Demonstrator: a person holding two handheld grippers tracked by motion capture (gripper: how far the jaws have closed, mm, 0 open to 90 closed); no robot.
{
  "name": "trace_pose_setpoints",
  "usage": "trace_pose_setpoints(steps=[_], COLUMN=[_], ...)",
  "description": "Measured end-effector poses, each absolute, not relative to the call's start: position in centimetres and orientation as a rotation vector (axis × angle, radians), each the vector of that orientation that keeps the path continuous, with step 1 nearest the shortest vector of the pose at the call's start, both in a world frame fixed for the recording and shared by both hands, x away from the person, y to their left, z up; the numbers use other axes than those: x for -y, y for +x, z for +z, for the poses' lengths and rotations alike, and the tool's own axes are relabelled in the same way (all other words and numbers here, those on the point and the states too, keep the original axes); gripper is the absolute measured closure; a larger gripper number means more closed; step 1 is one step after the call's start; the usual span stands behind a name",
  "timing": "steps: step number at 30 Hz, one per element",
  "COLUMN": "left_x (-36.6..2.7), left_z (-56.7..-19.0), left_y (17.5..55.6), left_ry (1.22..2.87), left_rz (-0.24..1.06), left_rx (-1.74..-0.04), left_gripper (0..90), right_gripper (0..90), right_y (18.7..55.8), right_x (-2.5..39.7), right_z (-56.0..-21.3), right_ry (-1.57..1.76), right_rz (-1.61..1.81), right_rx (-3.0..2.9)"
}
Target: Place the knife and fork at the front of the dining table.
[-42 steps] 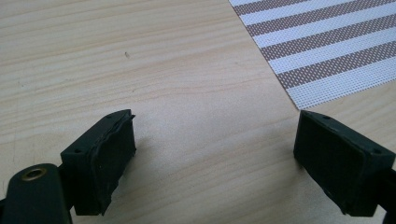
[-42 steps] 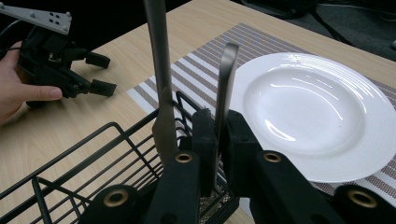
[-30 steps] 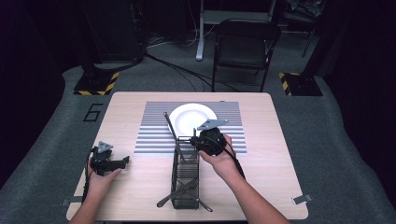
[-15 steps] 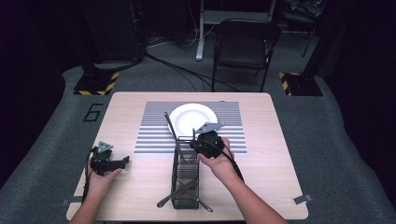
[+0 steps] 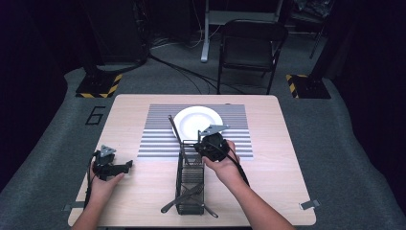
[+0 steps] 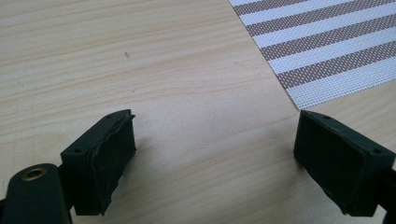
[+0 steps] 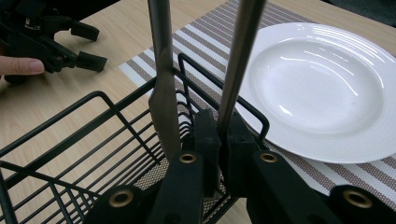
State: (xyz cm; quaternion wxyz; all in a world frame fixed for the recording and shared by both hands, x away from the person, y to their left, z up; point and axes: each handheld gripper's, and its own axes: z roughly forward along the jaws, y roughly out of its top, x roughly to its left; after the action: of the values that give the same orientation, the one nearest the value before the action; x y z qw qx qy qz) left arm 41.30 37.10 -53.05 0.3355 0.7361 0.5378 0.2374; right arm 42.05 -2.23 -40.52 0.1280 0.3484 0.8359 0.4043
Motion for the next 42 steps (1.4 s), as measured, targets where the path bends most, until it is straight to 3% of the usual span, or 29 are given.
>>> trace_pose_setpoints(steps=[20, 42], left_x=[-37.1, -37.1], left_z=[-53.0, -53.0], left_y=[41.3, 41.3], left_ry=[1.921, 1.921], left_rz=[0.619, 0.619], left_rx=[-1.403, -1.403], left_gripper=[12.6, 12.6], right_gripper=[86.5, 86.6], right_y=[41.8, 40.7], right_x=[2.6, 2.7], right_z=[-38.6, -34.0], right_ry=[0.960, 0.870], right_rz=[1.209, 1.235], right_rx=[-2.442, -2.468])
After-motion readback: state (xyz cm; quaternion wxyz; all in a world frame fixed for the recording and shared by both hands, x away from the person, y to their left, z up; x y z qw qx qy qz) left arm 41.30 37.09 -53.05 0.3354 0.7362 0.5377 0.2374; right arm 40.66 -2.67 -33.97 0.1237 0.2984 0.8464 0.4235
